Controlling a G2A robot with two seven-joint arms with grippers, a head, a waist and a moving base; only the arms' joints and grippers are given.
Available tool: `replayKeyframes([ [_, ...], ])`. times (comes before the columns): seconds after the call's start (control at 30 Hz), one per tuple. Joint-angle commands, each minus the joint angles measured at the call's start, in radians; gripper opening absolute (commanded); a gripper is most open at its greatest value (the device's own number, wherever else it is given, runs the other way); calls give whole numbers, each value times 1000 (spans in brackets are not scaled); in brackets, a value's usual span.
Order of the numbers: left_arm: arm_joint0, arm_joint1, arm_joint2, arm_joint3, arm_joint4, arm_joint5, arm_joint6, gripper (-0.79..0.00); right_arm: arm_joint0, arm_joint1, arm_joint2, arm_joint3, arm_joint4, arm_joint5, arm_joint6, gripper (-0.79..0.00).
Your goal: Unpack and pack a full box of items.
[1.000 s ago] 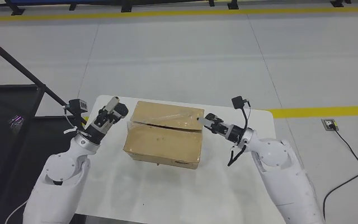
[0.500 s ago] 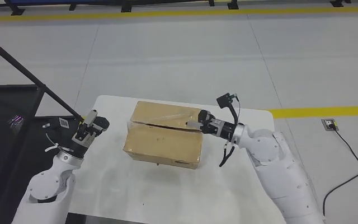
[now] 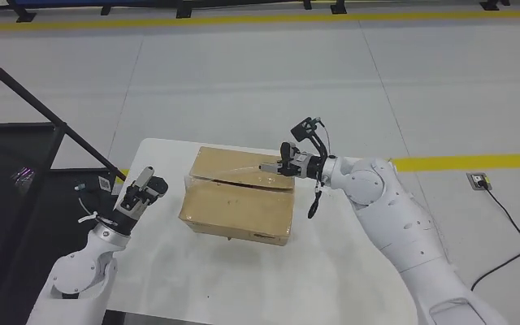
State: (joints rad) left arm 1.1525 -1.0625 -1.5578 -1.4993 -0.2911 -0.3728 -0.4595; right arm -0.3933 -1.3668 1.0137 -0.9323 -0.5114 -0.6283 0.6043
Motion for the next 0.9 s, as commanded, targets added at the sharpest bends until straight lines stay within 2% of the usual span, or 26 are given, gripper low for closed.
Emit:
replayKeyframes([
  [0.0, -7, -3, 14, 8, 12, 1, 15, 0, 0, 0, 0, 1, 0, 0, 0, 0],
  [0.2, -26, -12, 48, 30, 4, 9, 43, 0, -14, 1, 1, -14, -8, -4, -20, 0],
  [0.37, -47, -18, 64, 29, -3, -5, 48, 0, -24, 8, -10, -20, -125, -77, -94, 0],
  [0.43, -51, -19, 70, 26, 2, -11, 50, 0, -1, 6, -28, 15, -182, -125, -124, 0],
  [0.6, -56, -23, 79, 22, 10, -18, 54, 0, 95, -13, -71, 184, -195, -265, -150, 0],
  [0.8, -60, -28, 90, 21, 19, -20, 64, 0, 212, -54, -125, 379, -189, -351, -204, 0],
  [0.87, -59, -29, 93, 18, 21, -23, 69, 0, 240, -71, -148, 425, -204, -349, -223, 0],
])
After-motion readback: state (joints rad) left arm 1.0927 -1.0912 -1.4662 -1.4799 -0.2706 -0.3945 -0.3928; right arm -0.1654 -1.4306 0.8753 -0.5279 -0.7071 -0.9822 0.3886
